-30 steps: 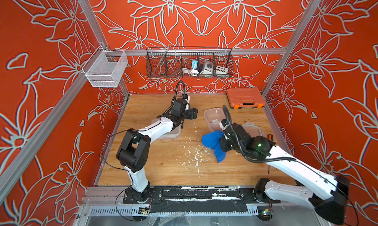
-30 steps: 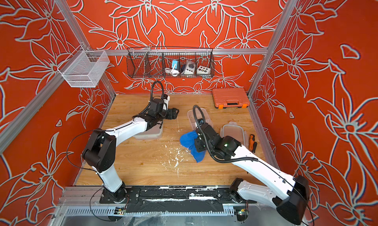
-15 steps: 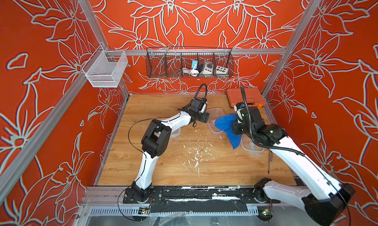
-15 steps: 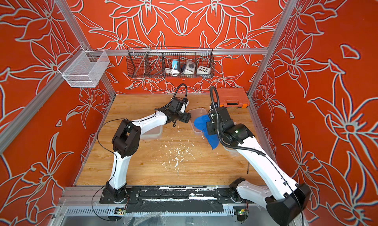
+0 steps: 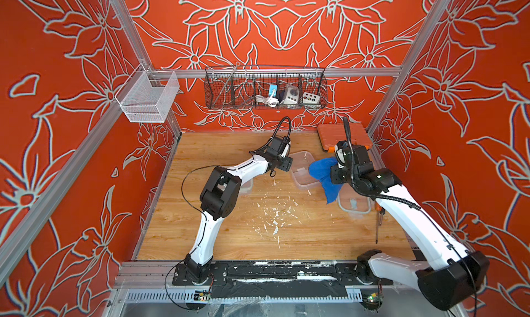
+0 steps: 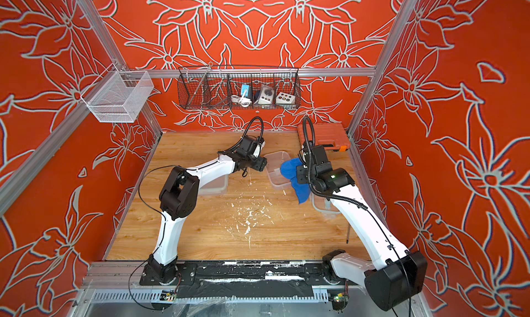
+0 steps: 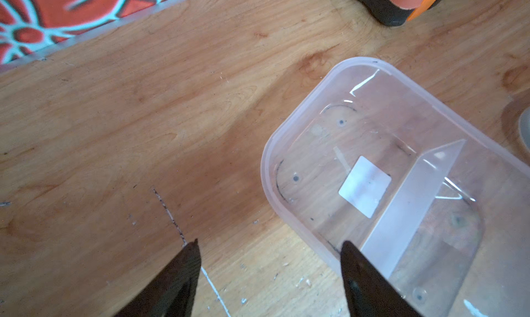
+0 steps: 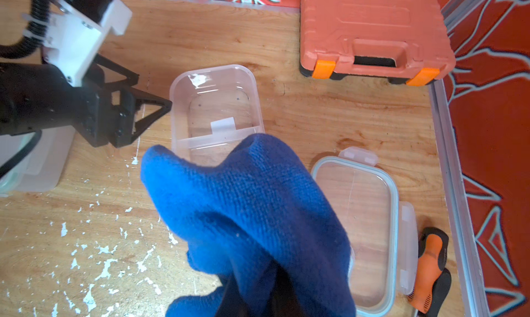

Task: Wipe the insides of the lunch boxes
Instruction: Pick up the lunch box from the center of the board.

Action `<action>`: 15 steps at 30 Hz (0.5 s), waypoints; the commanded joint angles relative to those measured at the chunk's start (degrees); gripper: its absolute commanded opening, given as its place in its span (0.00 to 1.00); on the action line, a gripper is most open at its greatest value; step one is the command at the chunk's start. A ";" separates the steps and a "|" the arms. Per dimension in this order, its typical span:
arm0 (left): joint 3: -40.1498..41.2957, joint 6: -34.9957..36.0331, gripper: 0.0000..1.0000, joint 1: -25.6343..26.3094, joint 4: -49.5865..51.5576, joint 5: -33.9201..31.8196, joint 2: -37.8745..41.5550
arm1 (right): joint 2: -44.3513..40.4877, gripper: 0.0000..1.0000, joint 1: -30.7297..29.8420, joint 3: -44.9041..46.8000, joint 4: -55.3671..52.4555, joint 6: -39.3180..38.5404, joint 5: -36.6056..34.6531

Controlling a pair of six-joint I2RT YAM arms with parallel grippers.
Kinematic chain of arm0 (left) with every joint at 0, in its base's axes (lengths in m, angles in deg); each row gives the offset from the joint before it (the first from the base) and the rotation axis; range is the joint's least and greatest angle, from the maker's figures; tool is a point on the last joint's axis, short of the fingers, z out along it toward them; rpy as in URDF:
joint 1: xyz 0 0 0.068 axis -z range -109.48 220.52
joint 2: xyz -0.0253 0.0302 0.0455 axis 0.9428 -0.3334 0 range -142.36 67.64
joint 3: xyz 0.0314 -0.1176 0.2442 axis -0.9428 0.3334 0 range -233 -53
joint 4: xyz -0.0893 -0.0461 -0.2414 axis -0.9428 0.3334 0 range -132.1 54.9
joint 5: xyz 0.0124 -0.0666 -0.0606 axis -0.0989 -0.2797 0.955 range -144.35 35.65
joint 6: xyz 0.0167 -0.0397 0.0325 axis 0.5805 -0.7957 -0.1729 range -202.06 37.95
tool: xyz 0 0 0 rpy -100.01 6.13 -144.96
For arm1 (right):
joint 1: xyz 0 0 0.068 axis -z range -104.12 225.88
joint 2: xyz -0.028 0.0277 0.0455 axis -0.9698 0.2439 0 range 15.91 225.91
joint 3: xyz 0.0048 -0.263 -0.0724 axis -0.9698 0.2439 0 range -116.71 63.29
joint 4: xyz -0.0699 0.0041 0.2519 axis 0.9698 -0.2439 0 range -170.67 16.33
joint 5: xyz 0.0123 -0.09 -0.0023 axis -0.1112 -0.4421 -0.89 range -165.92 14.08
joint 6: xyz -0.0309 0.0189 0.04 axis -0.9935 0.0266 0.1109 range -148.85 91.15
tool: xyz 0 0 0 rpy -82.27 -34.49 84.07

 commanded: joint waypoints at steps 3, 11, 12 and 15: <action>-5.23 9.88 0.76 -0.42 -3.61 0.64 -1.41 | -2.45 0.00 0.59 4.56 -0.91 1.48 2.52; -19.11 24.17 0.77 -2.47 -0.40 11.66 -12.19 | -4.57 0.00 1.89 7.64 -0.97 1.50 3.80; -21.26 24.98 0.77 -2.68 0.57 12.58 -13.95 | -4.78 0.00 2.16 7.90 -0.88 1.58 4.18; -25.62 26.32 0.76 -2.79 1.90 13.20 -17.69 | -5.06 0.00 2.90 8.50 -0.60 1.76 5.55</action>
